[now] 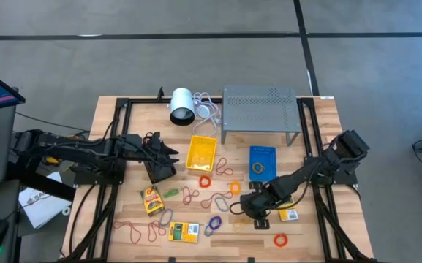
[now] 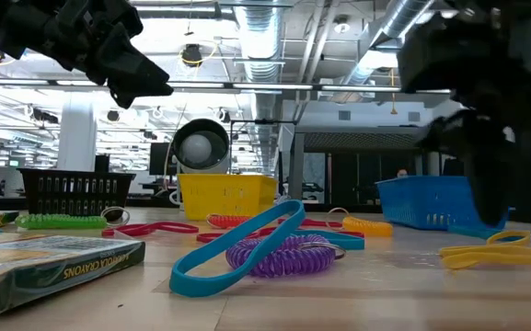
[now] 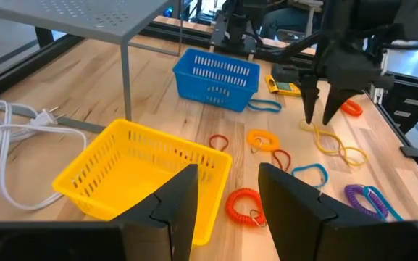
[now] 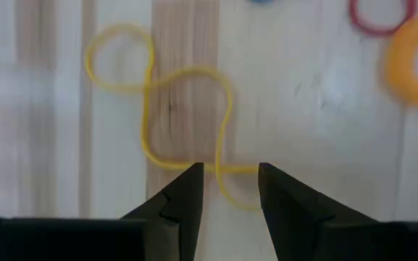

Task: Pick & Place Office Desk Supplies
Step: Put the yellow rubber band into the yellow basket

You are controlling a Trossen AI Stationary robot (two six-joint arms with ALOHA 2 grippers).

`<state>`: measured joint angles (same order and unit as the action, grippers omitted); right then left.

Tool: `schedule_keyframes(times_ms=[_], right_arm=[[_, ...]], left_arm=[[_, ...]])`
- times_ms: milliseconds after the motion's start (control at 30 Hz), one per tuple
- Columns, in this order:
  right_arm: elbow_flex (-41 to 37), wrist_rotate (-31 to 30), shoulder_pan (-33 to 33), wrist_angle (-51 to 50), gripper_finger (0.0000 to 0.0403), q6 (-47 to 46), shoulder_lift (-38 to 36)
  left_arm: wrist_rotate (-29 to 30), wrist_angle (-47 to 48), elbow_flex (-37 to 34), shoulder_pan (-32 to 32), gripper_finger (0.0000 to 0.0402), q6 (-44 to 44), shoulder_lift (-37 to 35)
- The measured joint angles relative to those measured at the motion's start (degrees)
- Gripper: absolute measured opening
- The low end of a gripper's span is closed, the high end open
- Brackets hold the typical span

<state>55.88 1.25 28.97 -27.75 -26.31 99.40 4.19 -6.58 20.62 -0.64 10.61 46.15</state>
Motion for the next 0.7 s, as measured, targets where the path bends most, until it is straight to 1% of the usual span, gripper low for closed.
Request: schedule_keyframes(times_ms=[200, 433, 533, 633, 667, 700], right_arm=[[0.1, 3.0, 0.4, 0.4, 0.0128, 0.0, 3.1], [0.2, -0.6, 1.2, 0.5, 0.0122, -0.1, 4.5], [0.1, -1.2, 0.7, 0.5, 0.0092, -0.6, 4.2], [0.1, -1.9, 0.5, 0.1, 0.0028, -0.5, 4.2], [0.1, -2.4, 0.6, 0.0, 0.0015, -0.3, 4.2], [0.1, -2.7, 0.6, 0.0, 0.0011, -0.3, 4.2]], left_arm=[[0.0, 0.7, 0.0, 0.0, 0.0142, 0.0, 0.0], [0.0, 0.5, 0.0, 0.0, 0.0142, 0.0, 0.0], [0.0, 0.4, 0.0, 0.0, 0.0142, 0.2, 0.0], [0.0, 0.4, 0.0, 0.0, 0.0142, 0.2, 0.0], [0.0, 0.4, 0.0, 0.0, 0.0142, 0.2, 0.0], [0.0, 0.4, 0.0, 0.0, 0.0142, 0.2, 0.0]])
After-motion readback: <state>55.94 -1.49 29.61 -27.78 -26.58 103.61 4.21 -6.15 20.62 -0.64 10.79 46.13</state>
